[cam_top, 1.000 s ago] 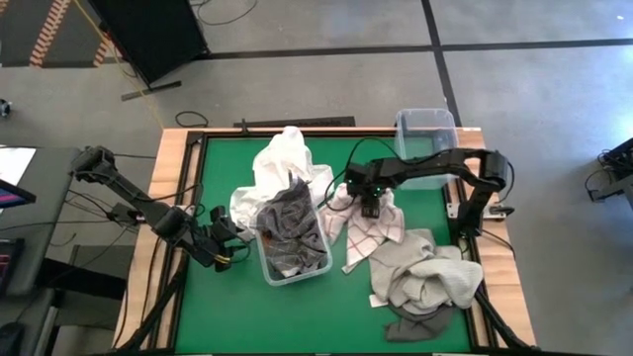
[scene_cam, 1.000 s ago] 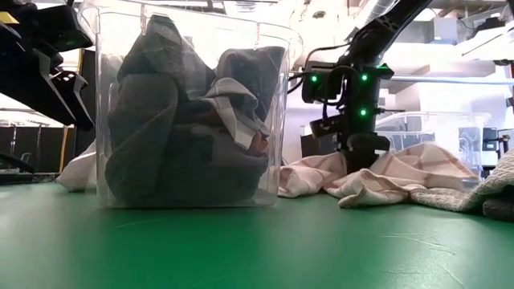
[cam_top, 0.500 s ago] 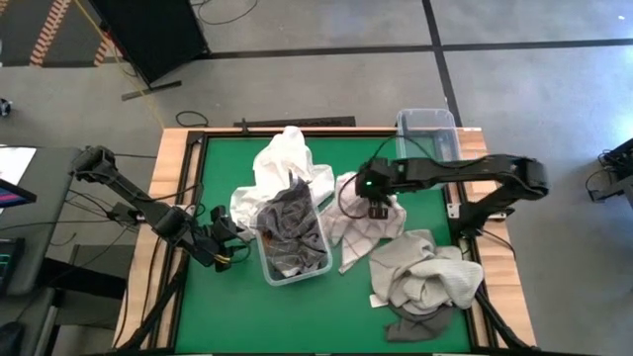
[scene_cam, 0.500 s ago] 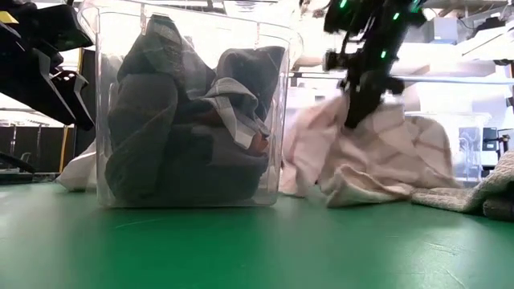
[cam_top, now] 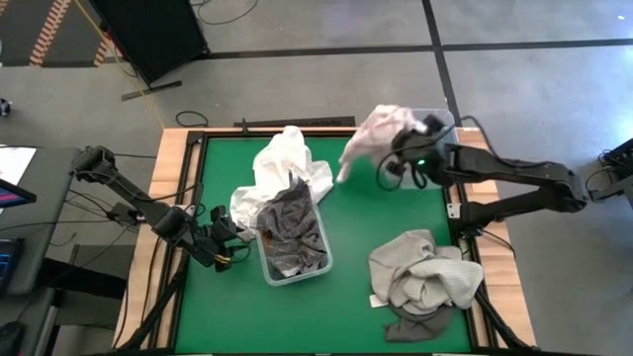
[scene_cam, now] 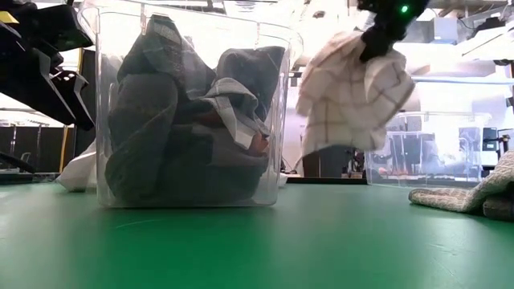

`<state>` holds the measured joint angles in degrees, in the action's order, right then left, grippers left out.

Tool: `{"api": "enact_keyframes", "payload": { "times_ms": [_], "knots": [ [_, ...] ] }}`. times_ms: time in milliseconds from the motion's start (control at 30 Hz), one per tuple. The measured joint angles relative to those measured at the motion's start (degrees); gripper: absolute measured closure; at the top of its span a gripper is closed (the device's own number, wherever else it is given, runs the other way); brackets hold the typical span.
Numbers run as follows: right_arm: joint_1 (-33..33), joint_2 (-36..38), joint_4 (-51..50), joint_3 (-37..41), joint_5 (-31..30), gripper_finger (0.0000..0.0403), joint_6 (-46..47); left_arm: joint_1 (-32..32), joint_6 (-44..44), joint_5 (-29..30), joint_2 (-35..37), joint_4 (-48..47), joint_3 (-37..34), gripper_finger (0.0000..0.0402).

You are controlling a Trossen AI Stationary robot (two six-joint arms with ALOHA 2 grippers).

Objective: Sort towels by color in basket
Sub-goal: Put the white stripe towel into the top transparent bin

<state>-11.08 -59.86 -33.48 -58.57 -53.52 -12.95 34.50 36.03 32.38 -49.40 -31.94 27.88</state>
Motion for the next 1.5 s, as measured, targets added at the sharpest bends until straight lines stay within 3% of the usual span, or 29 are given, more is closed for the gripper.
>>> {"api": "enact_keyframes", "payload": {
  "times_ms": [333, 533, 1033, 1167, 1333, 1500],
  "knots": [
    [-0.7, 6.4, 14.1, -0.1, -24.4, 0.0348, -15.2, 0.0, -0.2, 0.0, 0.0, 0.0, 0.0, 0.0181],
    [-0.7, 6.7, 15.8, -0.1, -36.2, 0.0348, -23.8, 0.0, -0.1, 0.0, 0.0, 0.0, 0.0, 0.0181],
    [-3.9, -1.1, 9.1, 1.7, -36.5, 0.0348, -26.5, 0.0, 0.2, 0.0, 0.0, 0.0, 0.0, 0.0181],
    [-6.6, -4.3, 3.9, 3.0, -35.3, 0.0348, -22.6, 0.0, 0.2, 0.0, 0.0, 0.0, 0.0, 0.0181],
    [-11.8, -7.3, -11.5, 4.0, -25.6, 0.0348, -6.5, 0.0, 0.4, 0.0, 0.0, 0.0, 0.0, 0.0181],
    [-19.4, -10.3, -25.5, 4.1, -9.7, 0.0348, 9.5, 0.0, 0.4, 0.0, 0.0, 0.0, 0.0, 0.0181]
  ]
}}
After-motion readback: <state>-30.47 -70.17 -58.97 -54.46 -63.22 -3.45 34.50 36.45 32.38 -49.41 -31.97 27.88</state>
